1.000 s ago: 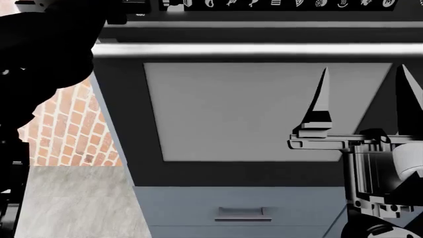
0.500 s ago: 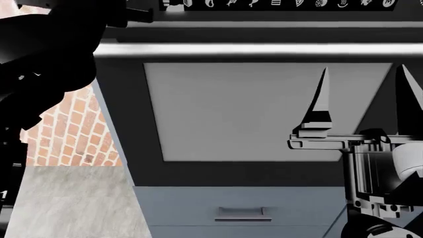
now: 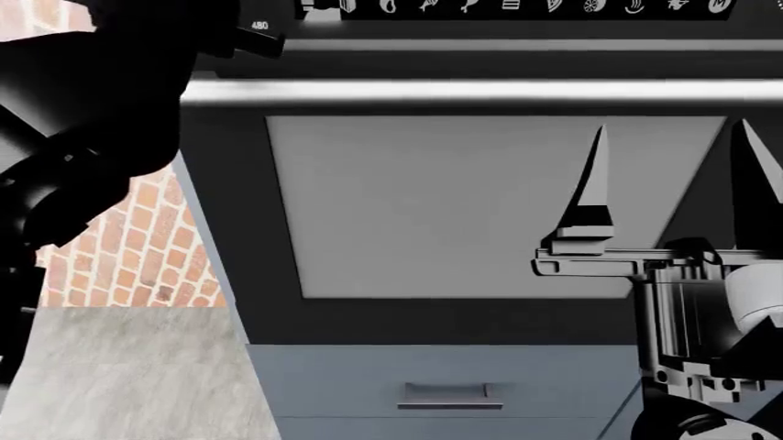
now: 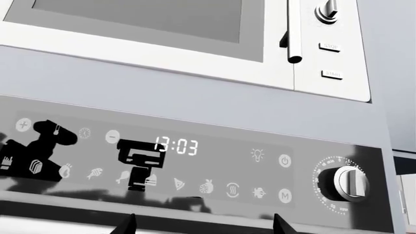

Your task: Preheat the oven by turning the temperature knob.

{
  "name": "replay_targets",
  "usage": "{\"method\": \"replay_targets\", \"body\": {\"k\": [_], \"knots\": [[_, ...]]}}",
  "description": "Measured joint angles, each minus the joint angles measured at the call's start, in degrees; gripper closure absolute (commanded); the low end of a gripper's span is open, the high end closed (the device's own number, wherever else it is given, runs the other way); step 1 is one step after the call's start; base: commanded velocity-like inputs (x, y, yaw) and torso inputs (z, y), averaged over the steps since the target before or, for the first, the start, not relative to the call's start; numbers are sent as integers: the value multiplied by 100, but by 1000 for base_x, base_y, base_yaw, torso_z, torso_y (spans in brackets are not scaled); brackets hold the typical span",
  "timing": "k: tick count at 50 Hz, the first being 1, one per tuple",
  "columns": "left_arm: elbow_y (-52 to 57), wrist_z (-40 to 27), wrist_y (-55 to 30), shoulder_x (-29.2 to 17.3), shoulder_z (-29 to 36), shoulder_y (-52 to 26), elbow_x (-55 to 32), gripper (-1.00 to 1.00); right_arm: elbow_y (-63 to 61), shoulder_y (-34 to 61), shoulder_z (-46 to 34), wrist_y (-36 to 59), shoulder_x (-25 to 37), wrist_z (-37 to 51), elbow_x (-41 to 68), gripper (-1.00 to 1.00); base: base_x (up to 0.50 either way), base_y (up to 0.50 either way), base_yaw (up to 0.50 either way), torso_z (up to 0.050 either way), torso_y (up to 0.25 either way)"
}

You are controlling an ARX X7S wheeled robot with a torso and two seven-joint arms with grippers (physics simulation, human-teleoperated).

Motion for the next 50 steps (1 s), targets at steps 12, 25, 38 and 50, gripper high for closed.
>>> {"method": "replay_targets", "body": {"k": [12, 25, 38, 50], "knots": [[93, 110, 9, -75, 358, -39, 379, 100, 0, 5, -11, 12, 20, 12, 21, -100, 11, 0, -4, 1, 0], [164, 206, 51, -143, 650, -49, 710, 100, -2, 10, -23, 22, 40, 27, 37, -100, 10, 0, -4, 1, 0], [221, 272, 109, -199, 913, -44, 1022, 100, -4, 13, -33, 32, 59, 45, 50, -100, 10, 0, -5, 1, 0], [251, 320, 179, -249, 1173, -44, 1315, 100, -8, 18, -43, 47, 77, 63, 64, -100, 12, 0, -5, 1, 0]]}}
